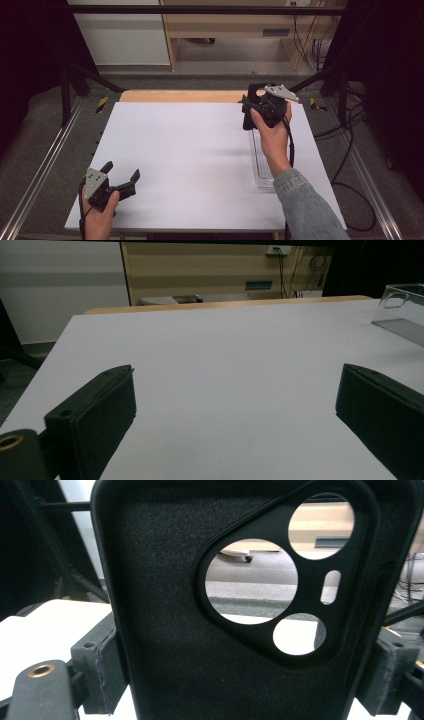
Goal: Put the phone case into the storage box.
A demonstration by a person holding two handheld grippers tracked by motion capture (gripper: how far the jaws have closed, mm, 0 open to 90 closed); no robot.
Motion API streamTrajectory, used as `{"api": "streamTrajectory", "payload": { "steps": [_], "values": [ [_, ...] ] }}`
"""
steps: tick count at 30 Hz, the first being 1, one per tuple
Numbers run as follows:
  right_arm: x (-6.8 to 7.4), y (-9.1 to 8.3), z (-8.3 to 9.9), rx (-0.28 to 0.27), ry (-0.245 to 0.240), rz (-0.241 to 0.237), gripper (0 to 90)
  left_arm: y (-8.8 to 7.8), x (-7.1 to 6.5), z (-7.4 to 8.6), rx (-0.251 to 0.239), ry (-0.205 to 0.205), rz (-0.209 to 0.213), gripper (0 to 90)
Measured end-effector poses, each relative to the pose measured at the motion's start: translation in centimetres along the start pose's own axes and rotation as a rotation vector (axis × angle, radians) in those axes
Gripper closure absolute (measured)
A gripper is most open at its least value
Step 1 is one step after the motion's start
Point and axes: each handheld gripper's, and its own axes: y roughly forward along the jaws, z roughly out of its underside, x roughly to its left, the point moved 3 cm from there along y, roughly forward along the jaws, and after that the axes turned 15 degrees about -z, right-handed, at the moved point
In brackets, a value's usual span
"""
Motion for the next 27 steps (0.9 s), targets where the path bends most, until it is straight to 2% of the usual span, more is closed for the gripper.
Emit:
{"api": "streamTrajectory", "payload": {
  "steps": [6, 12, 17, 27],
  "values": [
    [-2.1, 0.4, 0.0, -0.012, 0.016, 0.051, 13.7, 0.1, 0.2, 0.0, -0.010, 0.006, -0.005, 2.8],
    [-3.4, 1.0, 0.2, 0.005, -0.013, 0.083, 13.7, 0.3, 0.3, 0.0, -0.018, -0.002, 0.005, 2.7],
    [-4.4, 1.4, 0.5, 0.005, 0.003, 0.086, 13.7, 0.6, 0.2, 0.0, -0.019, 0.014, 0.012, 2.8],
    [-6.0, 2.2, 1.1, 0.014, 0.026, 0.077, 13.7, 0.6, 0.1, 0.1, -0.018, 0.020, 0.015, 2.8]
  ]
}}
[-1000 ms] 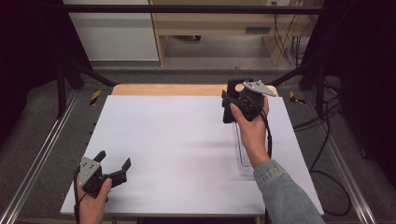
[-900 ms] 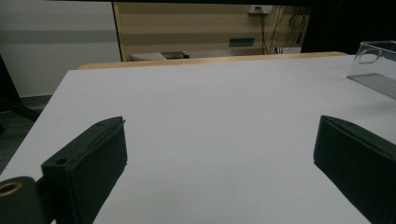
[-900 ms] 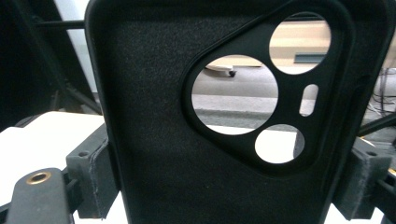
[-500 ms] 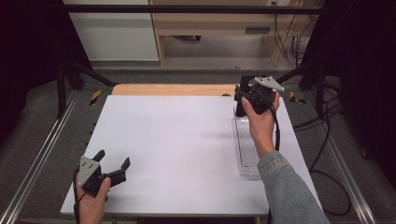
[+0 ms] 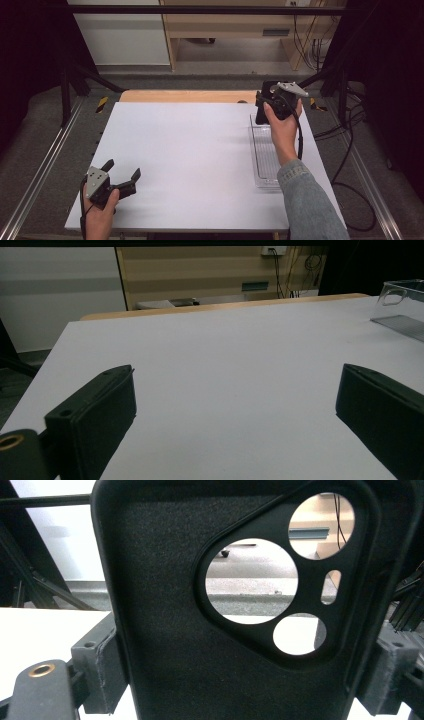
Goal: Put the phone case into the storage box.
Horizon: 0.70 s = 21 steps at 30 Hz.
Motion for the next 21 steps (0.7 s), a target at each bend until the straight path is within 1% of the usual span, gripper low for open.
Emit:
{"api": "streamTrajectory", "payload": {
  "steps": [4, 7, 21],
  "values": [
    [-0.3, 0.3, 0.3, 0.009, 0.005, 0.007, 13.7, 0.0, 0.0, 0.0, 0.001, -0.001, 0.000, 2.8],
    [-0.4, 0.5, 0.4, 0.014, 0.015, 0.002, 13.7, 0.0, 0.0, 0.0, -0.001, 0.001, 0.004, 2.8],
    [0.3, 1.6, 1.2, 0.052, 0.000, -0.021, 13.6, 0.1, -0.3, 0.0, 0.000, 0.010, 0.011, 2.8]
  ]
}}
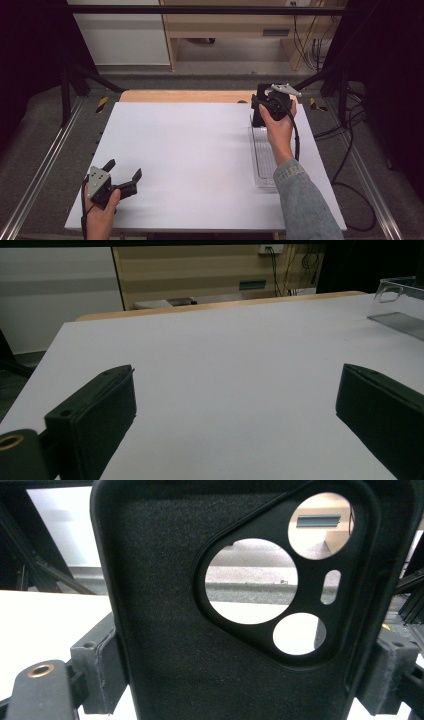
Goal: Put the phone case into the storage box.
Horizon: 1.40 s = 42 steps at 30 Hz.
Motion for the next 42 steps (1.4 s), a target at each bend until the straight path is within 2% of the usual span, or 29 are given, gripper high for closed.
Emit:
{"api": "streamTrajectory", "payload": {
  "steps": [4, 14, 19, 25, 34, 42],
  "values": [
    [0.0, 0.3, 0.3, 0.016, -0.011, 0.006, 13.6, 0.0, 0.0, 0.0, -0.001, 0.000, 0.001, 2.7],
    [-0.8, 0.9, 1.0, 0.022, 0.011, 0.017, 13.4, 0.1, -0.2, 0.0, 0.003, 0.007, 0.004, 2.7],
    [-1.1, 1.5, 1.3, 0.027, 0.024, 0.027, 13.4, 0.2, -0.6, 0.1, 0.006, 0.024, 0.012, 2.7],
    [-1.5, 2.1, 1.8, 0.036, 0.029, 0.047, 13.3, 0.3, -0.6, 0.3, 0.021, 0.020, 0.013, 2.6],
    [-1.5, 2.6, 2.3, 0.056, 0.014, 0.057, 13.2, 0.3, -0.6, 0.3, 0.021, 0.020, 0.017, 2.6],
    [-1.5, 2.9, 2.7, 0.058, 0.021, 0.060, 13.2, 0.4, -0.7, 0.3, 0.028, 0.025, 0.023, 2.6]
  ]
}}
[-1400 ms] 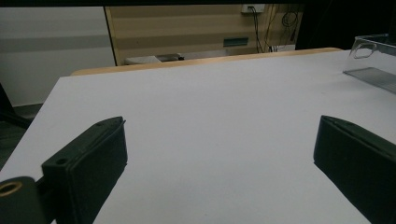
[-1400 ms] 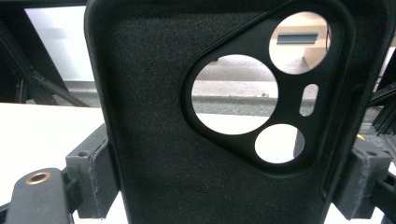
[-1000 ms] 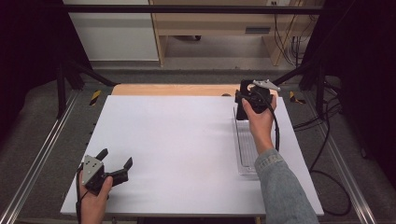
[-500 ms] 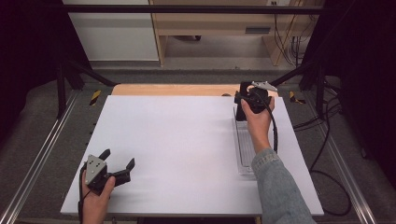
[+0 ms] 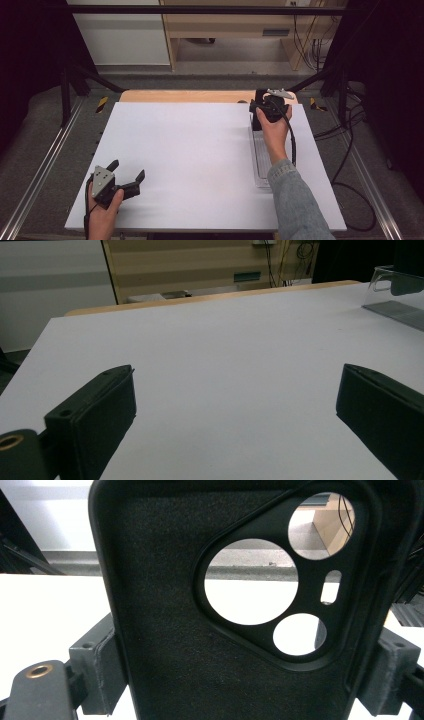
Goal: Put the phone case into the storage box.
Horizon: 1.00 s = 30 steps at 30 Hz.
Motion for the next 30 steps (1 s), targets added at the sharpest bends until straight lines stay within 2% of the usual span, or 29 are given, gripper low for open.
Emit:
{"api": "streamTrajectory", "payload": {
  "steps": [30],
  "values": [
    [-0.07, 0.78, 0.72, 0.031, -0.003, 0.000, 13.1, 0.15, -0.35, 0.08, 0.009, 0.008, 0.018, 2.7]
  ]
}}
